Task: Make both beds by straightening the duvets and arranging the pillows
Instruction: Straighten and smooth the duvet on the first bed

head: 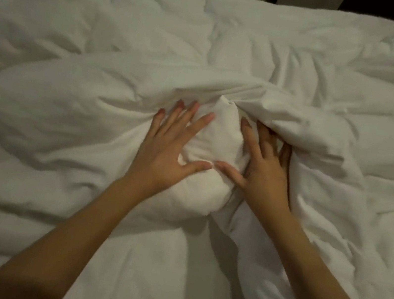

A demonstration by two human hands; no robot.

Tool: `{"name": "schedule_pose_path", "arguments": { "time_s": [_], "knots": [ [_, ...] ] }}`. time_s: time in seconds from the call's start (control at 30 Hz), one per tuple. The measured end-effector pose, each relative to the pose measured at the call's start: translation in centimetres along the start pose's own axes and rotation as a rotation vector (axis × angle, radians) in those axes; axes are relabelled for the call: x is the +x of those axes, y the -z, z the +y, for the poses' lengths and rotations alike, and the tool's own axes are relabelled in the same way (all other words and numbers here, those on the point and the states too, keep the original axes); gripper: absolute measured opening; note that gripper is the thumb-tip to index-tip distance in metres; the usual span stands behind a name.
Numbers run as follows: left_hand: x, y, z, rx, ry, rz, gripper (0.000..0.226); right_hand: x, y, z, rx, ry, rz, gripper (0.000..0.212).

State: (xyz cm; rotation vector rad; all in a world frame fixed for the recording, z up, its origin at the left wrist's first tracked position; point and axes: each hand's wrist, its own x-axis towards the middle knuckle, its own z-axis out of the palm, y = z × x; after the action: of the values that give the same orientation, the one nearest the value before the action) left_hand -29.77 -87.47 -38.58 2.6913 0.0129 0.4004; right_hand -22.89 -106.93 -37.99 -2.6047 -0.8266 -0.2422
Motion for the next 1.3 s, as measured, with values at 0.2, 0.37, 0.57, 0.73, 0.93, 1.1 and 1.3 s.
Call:
{"name": "schedule_pose_path", "arguments": {
  "time_s": [0.2, 0.37, 0.57, 0.73, 0.93, 1.1, 1.3],
  "knots": [
    [6.7, -2.1, -2.8, 0.086, 0.034, -0.105, 0.076, 7.1, -1.5, 4.3, 0.028, 0.027, -0.164, 0.087],
    [9.8, -4.4, -6.1, 0.222, 0.047, -0.21, 0.071, 10.0, -4.5, 6.6, 0.012, 0.047, -0.236, 0.087],
    [11.8, -6.8, -8.2, 0.302, 0.066, -0.357, 0.081, 11.1, -7.2, 8.2, -0.007, 0.024, -0.307, 0.088],
    [11.4, -6.5, -8.3, 0.27, 0.044, -0.413, 0.076, 9.9, -5.0, 6.6, 0.028, 0.03, -0.305, 0.086],
    [9.9, -3.4, -5.5, 0.098, 0.064, -0.368, 0.058, 0.1, -1.4, 2.1, 0.008, 0.05, -0.173, 0.076],
    [0.4, -0.2, -0.8, -0.158, -0.118, -0.06, 0.055, -4.4, -3.3, 1.5, -0.106, 0.034, -0.13, 0.072],
    [-1.6, -0.8, -1.0, -0.026, -0.209, 0.073, 0.023, -4.3, -2.5, 0.0, -0.001, -0.011, -0.07, 0.073]
  ]
}}
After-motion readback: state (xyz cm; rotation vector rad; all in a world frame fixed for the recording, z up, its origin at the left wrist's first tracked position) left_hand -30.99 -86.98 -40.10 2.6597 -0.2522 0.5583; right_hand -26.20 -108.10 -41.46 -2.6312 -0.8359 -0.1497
